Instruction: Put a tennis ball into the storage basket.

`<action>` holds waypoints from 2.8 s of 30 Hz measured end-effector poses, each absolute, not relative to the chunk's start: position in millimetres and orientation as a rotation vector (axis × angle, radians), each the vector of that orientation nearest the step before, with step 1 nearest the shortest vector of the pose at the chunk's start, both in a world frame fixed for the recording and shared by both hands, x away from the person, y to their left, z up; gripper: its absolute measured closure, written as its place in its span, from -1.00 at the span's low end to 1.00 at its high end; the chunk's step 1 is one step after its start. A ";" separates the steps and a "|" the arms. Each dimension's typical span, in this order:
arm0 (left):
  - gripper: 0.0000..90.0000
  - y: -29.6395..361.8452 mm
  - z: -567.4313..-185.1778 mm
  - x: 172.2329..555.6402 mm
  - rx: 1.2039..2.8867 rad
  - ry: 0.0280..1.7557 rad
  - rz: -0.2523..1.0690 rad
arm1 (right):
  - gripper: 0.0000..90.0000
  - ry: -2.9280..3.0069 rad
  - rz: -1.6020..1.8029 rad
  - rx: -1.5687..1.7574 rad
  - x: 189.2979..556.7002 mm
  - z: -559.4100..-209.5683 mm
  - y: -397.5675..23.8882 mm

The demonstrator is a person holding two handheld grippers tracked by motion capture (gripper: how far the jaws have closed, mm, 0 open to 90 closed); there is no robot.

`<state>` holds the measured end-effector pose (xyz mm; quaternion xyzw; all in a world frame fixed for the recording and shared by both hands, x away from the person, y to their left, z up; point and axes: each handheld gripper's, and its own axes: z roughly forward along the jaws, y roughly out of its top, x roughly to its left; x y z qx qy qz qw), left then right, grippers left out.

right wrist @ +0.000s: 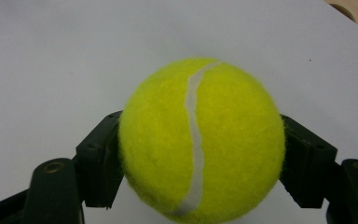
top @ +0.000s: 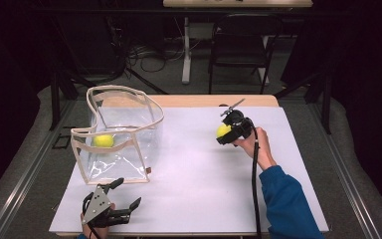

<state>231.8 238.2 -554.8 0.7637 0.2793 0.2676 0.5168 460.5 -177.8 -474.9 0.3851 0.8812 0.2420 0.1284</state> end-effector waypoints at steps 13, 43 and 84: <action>-0.65 238.7 -554.8 231.8 1.833 0.671 0.637 | -0.42 2.584 0.708 1.076 457.4 -467.3 -167.9; -0.65 237.5 -554.9 232.1 1.832 0.670 0.637 | -0.42 2.619 0.757 1.002 452.7 -454.8 -143.5; -0.65 236.8 -554.6 231.8 1.837 0.661 0.638 | -0.41 2.631 0.811 0.906 461.7 -428.5 -112.5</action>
